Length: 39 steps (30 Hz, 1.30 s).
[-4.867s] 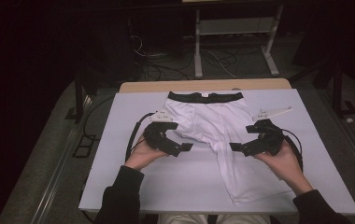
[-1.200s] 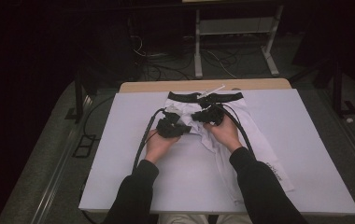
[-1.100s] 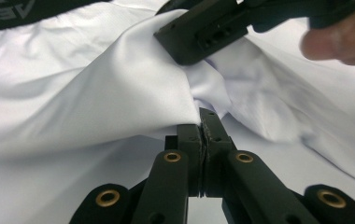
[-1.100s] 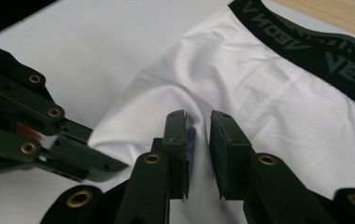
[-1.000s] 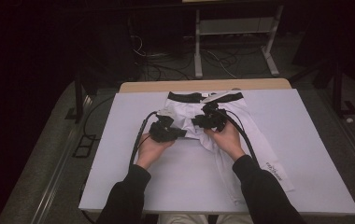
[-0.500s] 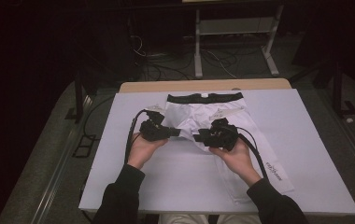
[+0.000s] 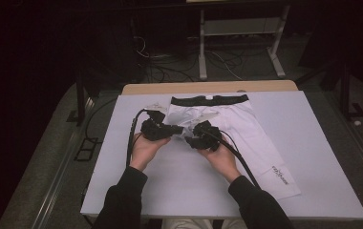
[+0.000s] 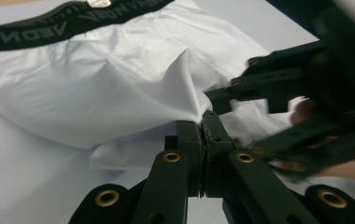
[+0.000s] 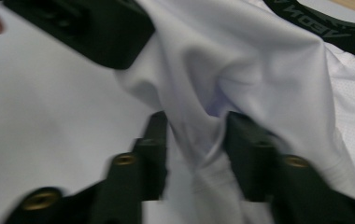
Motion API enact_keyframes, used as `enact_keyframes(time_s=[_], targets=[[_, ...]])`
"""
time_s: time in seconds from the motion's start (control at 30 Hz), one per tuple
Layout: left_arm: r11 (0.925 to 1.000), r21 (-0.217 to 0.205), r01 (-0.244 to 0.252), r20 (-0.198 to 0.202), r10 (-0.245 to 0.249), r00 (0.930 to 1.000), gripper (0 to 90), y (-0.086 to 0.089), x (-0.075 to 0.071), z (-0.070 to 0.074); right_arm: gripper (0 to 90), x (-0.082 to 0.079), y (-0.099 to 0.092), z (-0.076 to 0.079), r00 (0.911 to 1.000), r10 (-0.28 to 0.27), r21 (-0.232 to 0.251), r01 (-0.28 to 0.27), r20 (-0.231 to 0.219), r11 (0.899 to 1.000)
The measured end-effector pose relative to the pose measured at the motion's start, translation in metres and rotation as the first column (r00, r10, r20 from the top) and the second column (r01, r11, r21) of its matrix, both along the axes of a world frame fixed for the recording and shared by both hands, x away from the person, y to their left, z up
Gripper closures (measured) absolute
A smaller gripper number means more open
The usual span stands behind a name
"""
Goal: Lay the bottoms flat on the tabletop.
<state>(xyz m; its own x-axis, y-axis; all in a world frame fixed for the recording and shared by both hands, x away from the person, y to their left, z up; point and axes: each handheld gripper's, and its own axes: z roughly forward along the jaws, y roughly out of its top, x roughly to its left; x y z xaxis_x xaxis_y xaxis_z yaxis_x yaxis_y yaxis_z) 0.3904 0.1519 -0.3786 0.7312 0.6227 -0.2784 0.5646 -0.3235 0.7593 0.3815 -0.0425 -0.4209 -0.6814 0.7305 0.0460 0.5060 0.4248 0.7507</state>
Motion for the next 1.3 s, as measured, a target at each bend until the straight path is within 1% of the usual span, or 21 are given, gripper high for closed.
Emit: enact_keyframes(time_s=[0.03, 0.07, 0.17, 0.2, 0.23, 0.27, 0.3, 0.33, 0.37, 0.43, 0.53, 0.6, 0.63, 0.67, 0.7, 0.73, 0.9, 0.93, 1.03, 1.2, 1.3], targets=[[1.0, 0.002, 0.001, 0.006, -0.001, 1.0, 88.3, 0.0, 0.0, 0.0, 79.7, 0.003, 0.0, 0.0, 0.9999, 0.006, 0.009, -0.006, -0.009, 1.0], [1.0, -0.002, 0.001, 0.013, -0.001, 0.9999, 87.6, 0.0, 0.0, 0.0, 83.1, 0.006, -0.001, 0.003, 0.9991, 0.019, 0.035, -0.017, -0.038, 0.999], [0.9996, -0.028, -0.009, 0.028, 0.01, 0.9996, 85.4, 0.004, 0.001, 0.001, 83.7, 0.006, -0.003, 0.009, 0.9983, 0.036, 0.028, -0.035, -0.047, 0.999], [0.9983, -0.054, -0.021, 0.045, 0.024, 0.9987, 82.5, 0.008, 0.002, 0.002, 83.7, 0.005, -0.005, 0.011, 0.998, 0.04, 0.031, -0.038, -0.05, 0.999], [0.9983, -0.054, -0.021, 0.045, 0.024, 0.9987, 78.2, 0.008, 0.002, 0.002, 83.7, 0.005, -0.005, 0.011, 0.998, 0.04, 0.031, -0.038, -0.05, 0.999], [0.9976, -0.063, -0.029, 0.049, 0.032, 0.9983, 78.2, 0.011, 0.003, 0.002, 83.7, 0.005, -0.007, 0.013, 0.9977, 0.044, 0.035, -0.042, -0.051, 0.998], [0.9969, -0.068, -0.039, 0.055, 0.043, 0.9976, 74.4, 0.012, 0.003, 0.002, 83.7, 0.005, -0.009, 0.016, 0.9976, 0.044, 0.041, -0.042, -0.053, 0.998], [0.9962, -0.061, -0.062, 0.067, 0.066, 0.9956, 62.4, 0.017, 0.004, 0.0, 83.7, 0.007, -0.013, 0.019, 0.9976, 0.036, 0.062, -0.032, -0.06, 0.998], [0.9962, -0.061, -0.062, 0.067, 0.066, 0.9956, 60.8, 0.017, 0.004, 0.0, 83.7, 0.007, -0.013, 0.019, 0.9976, 0.036, 0.062, -0.032, -0.06, 0.998], [0.9942, -0.074, -0.078, 0.055, 0.082, 0.9952, 57.3, 0.026, 0.008, -0.009, 83.7, 0.012, -0.02, 0.022, 0.9972, 0.021, 0.087, -0.014, -0.072, 0.996], [0.9934, -0.07, -0.091, 0.036, 0.093, 0.995, 55.1, 0.034, 0.012, -0.017, 83.6, 0.017, -0.024, 0.024, 0.9963, -0.006, 0.114, 0.015, -0.086, 0.993], [0.9905, -0.08, -0.112, 0.005, 0.112, 0.9937, 54.4, 0.047, 0.018, -0.03, 83.6, 0.02, -0.027, 0.024, 0.9955, -0.026, 0.128, 0.038, -0.091, 0.991], [0.9905, -0.08, -0.112, 0.005, 0.112, 0.9937, 54.0, 0.047, 0.018, -0.03, 83.6, 0.02, -0.027, 0.024, 0.9955, -0.026, 0.128, 0.038, -0.091, 0.991], [0.9902, -0.08, -0.114, -0.001, 0.115, 0.9934, 53.9, 0.05, 0.02, -0.035, 83.6, 0.024, -0.03, 0.023, 0.9937, -0.046, 0.141, 0.06, -0.102, 0.988], [0.9902, -0.079, -0.115, -0.007, 0.115, 0.9933, 53.9, 0.052, 0.022, -0.039, 83.6, 0.024, -0.03, 0.023, 0.9937, -0.046, 0.141, 0.06, -0.102, 0.988], [0.9912, -0.068, -0.114, -0.006, 0.114, 0.9935, 53.1, 0.055, 0.026, -0.046, 83.6, 0.027, -0.033, 0.022, 0.992, -0.063, 0.15, 0.079, -0.109, 0.985], [0.9932, -0.059, -0.1, 0.026, 0.102, 0.9945, 53.3, 0.053, 0.035, -0.057, 83.6, 0.031, -0.037, 0.022, 0.9893, -0.082, 0.16, 0.101, -0.12, 0.982], [0.996, -0.036, -0.082, 0.04, 0.084, 0.9957, 53.3, 0.048, 0.039, -0.063, 83.7, 0.032, -0.039, 0.021, 0.9889, -0.084, 0.164, 0.103, -0.123, 0.981], [0.9974, -0.028, -0.067, 0.034, 0.067, 0.9972, 53.6, 0.044, 0.042, -0.069, 83.6, 0.033, -0.039, 0.021, 0.9885, -0.085, 0.167, 0.105, -0.125, 0.98], [0.9996, 0.021, 0.016, 0.014, -0.017, 0.9998, 54.2, 0.031, 0.042, -0.075, 83.6, 0.035, -0.041, 0.021, 0.9878, -0.086, 0.172, 0.108, -0.13, 0.979], [0.9986, 0.05, 0.018, 0.001, -0.018, 0.9998, 52.3, 0.023, 0.043, -0.079, 83.6, 0.035, -0.041, 0.021, 0.988, -0.085, 0.173, 0.107, -0.129, 0.979]])
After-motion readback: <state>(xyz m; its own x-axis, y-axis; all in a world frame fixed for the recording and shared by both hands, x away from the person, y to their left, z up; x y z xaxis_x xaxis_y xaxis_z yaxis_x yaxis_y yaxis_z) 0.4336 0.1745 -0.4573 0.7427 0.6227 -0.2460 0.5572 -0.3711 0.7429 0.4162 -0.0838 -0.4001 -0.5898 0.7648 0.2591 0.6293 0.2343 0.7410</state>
